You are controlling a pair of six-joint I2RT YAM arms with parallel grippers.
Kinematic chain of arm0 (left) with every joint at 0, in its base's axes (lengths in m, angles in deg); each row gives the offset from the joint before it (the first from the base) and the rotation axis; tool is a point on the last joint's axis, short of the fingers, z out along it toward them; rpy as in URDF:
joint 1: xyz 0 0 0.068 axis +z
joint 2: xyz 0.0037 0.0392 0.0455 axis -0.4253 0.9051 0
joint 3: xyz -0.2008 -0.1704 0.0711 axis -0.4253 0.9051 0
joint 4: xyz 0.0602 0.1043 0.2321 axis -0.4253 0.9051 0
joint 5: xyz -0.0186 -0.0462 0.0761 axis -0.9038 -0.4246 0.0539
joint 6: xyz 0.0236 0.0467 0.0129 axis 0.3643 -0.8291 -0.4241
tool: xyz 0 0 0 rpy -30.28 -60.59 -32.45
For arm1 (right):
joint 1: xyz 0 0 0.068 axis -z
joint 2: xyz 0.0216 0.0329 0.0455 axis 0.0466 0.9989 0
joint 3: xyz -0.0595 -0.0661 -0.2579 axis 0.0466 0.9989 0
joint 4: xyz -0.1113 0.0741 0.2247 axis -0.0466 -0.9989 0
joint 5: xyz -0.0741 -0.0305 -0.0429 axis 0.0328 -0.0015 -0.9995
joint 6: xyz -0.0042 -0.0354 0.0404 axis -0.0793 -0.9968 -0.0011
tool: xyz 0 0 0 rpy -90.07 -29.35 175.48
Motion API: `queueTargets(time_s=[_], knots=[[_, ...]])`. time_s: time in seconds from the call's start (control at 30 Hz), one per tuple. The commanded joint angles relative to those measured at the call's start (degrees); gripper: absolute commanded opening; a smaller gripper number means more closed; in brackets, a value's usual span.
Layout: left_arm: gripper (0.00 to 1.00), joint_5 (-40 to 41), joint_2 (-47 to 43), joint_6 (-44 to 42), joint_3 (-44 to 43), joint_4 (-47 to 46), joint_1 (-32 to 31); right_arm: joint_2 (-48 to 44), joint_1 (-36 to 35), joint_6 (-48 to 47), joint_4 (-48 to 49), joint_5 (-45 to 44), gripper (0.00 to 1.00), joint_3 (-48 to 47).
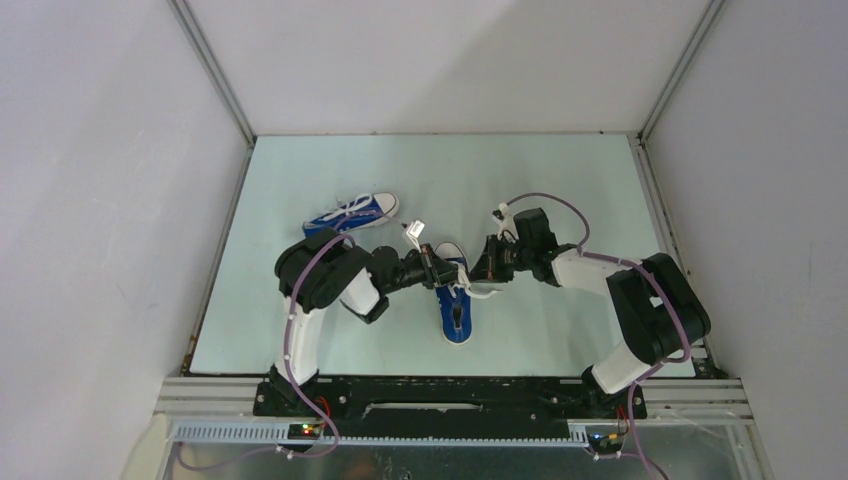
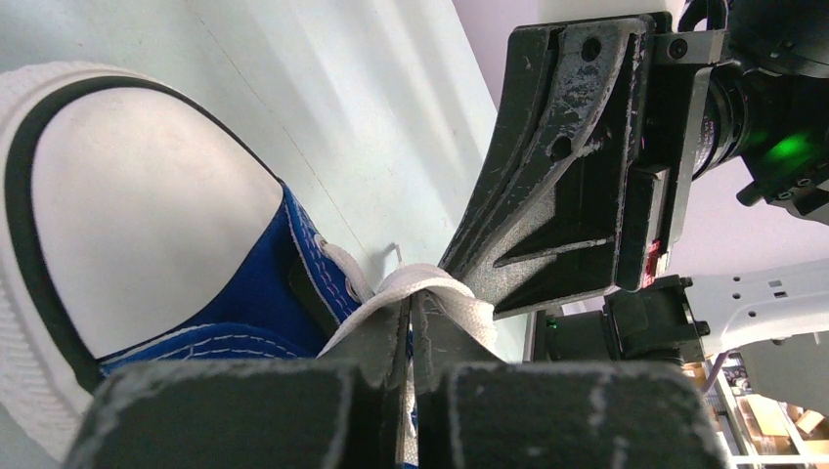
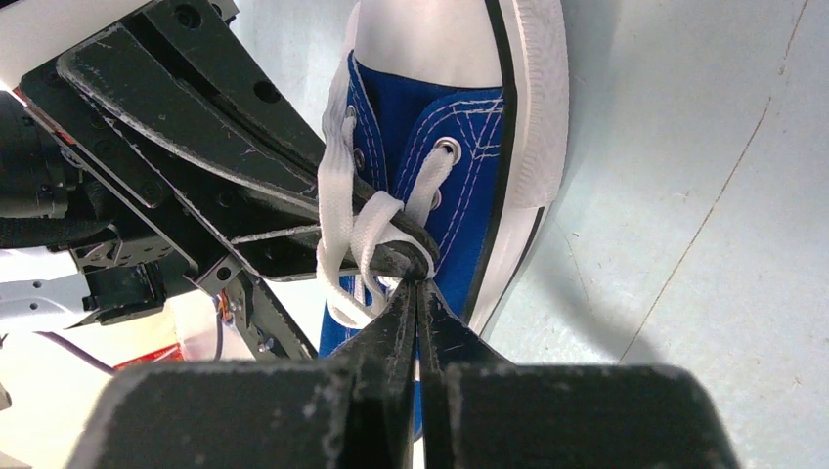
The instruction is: Tie the shoes
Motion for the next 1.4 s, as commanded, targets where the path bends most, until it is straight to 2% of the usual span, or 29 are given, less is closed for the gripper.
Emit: queueTargets(time_s=[0.0,0.17,0.63,1.1,1.37], knots=[[0.04,0.0,-0.5,-1.0,0.8,-0.8,-0.7,-2.7,-0.7,0.9,2.5,-1.3,0.0,-0.3],[0.1,1.0,-2.0,-1.2,2.1,0.8,-0.7,-3.2,-1.1,1.3,2.4,-2.4,0.0,-0.3],[0.16,1.9,-6.1,0.0,5.6,3.6,-0.7,-5.0,-1.2,1.6,1.1,-6.6,0.0,-0.3],[0.18,2.4,-9.5,1.8,9.6,3.8,-0.9,-4.8,-1.2,1.8,1.8,-6.5,0.0,-0.3],[0.21,3.2,-12.6,5.7,13.1,0.5,-1.5,-4.7,-1.3,1.9,2.0,-6.5,0.0,-0.3]])
